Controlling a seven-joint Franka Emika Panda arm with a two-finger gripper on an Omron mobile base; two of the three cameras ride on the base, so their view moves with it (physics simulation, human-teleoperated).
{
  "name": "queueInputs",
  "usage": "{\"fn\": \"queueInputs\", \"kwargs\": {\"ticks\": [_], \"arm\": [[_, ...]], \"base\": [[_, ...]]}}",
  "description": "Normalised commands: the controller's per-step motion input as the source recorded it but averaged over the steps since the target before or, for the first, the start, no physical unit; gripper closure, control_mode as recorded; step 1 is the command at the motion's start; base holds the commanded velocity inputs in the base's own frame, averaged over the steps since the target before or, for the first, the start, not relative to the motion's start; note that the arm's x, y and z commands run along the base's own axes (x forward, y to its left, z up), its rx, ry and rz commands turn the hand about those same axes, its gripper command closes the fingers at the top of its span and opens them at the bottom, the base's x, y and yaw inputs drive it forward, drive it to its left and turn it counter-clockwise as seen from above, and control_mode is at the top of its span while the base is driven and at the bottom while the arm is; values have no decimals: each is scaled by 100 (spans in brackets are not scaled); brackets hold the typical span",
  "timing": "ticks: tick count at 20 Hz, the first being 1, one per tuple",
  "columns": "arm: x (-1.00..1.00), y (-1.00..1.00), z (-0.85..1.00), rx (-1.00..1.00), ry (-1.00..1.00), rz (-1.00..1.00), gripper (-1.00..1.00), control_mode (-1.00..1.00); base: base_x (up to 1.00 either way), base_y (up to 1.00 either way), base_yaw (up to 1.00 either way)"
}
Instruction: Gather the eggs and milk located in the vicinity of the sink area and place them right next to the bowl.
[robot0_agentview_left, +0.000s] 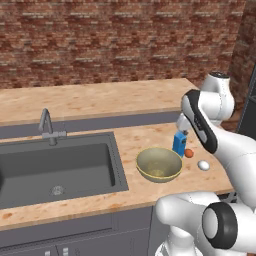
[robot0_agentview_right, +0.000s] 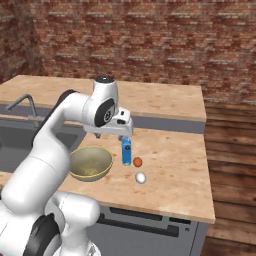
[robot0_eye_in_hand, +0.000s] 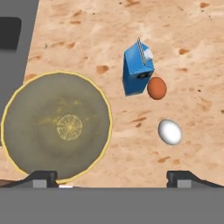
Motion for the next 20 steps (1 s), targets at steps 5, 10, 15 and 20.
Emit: {"fn": "queueInputs", "kwargs": {"ticks": [5, 10, 15, 20], "arm": [[0, -15, -10, -1, 0, 0, -100, -100], [0, -2, -6, 0, 0, 0, -100, -100], [17, 0, -9, 0, 0, 0, -100, -100], [39, 0, -6, 0, 0, 1, -100, -100]], "base": [[0, 0, 0], [0, 0, 0], [0, 0, 0], [0, 0, 0]]}}
